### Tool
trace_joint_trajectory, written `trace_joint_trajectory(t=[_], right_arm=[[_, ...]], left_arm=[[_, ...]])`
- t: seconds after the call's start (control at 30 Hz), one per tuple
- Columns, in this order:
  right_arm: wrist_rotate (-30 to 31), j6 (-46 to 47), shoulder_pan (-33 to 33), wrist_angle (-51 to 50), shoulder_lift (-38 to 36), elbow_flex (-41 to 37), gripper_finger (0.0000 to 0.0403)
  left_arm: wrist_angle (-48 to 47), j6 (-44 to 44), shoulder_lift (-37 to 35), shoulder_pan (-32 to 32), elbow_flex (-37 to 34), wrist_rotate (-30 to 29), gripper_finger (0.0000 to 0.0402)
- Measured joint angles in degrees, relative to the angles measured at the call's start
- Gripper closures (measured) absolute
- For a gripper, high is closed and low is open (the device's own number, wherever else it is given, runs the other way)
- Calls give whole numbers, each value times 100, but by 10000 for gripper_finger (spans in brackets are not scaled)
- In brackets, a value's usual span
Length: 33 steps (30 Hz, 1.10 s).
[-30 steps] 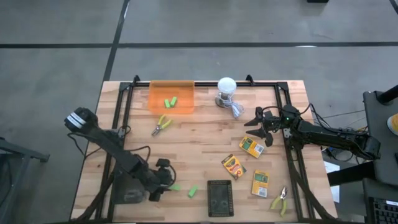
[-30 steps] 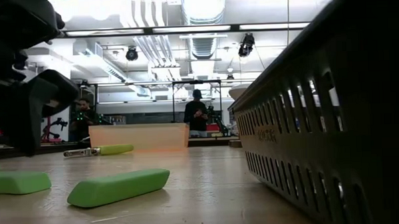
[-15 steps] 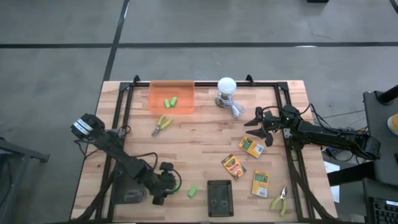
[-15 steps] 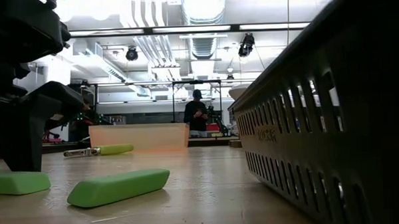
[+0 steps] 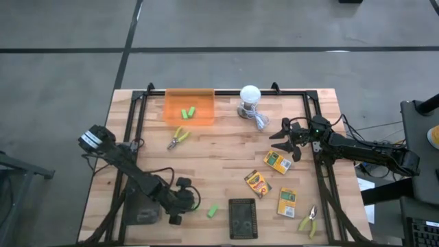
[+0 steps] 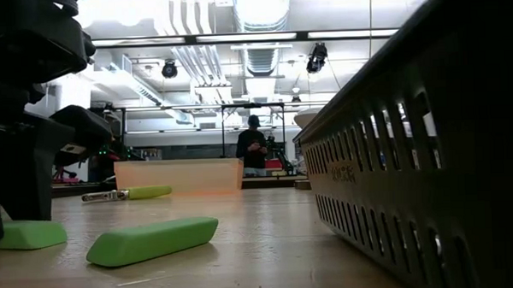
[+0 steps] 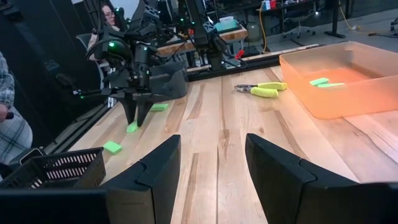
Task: Pick & Place School Supplies
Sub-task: Put the green eraser into the orange bin
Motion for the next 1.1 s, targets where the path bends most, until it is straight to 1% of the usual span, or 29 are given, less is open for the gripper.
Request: trace_joint_trajectory(t=[0.07,0.13,0.43,0.6,0.7,0.83,1.1], right_arm=[[-1,0,-1,0,0,-1,225],[-1,0,-2,0,0,1,225],[-1,0,-2,0,0,-1,225],[-1,0,-2,0,0,-1,225],[-1,0,-2,-2,0,-1,225],[-1,0,0,0,0,-1,225],[-1,0,-2,-1,0,0,225]], left_arm=[[-4,-17,-1,0,-1,0,319],[-5,-58,-1,0,-1,0,328],[-9,-273,-31,0,-8,7,323],[-269,-367,-269,4,34,1,323],[-572,-549,-539,32,217,-258,323],[-1354,-770,-864,117,508,-650,323],[-2797,-1099,-1454,508,1379,-1557,323]])
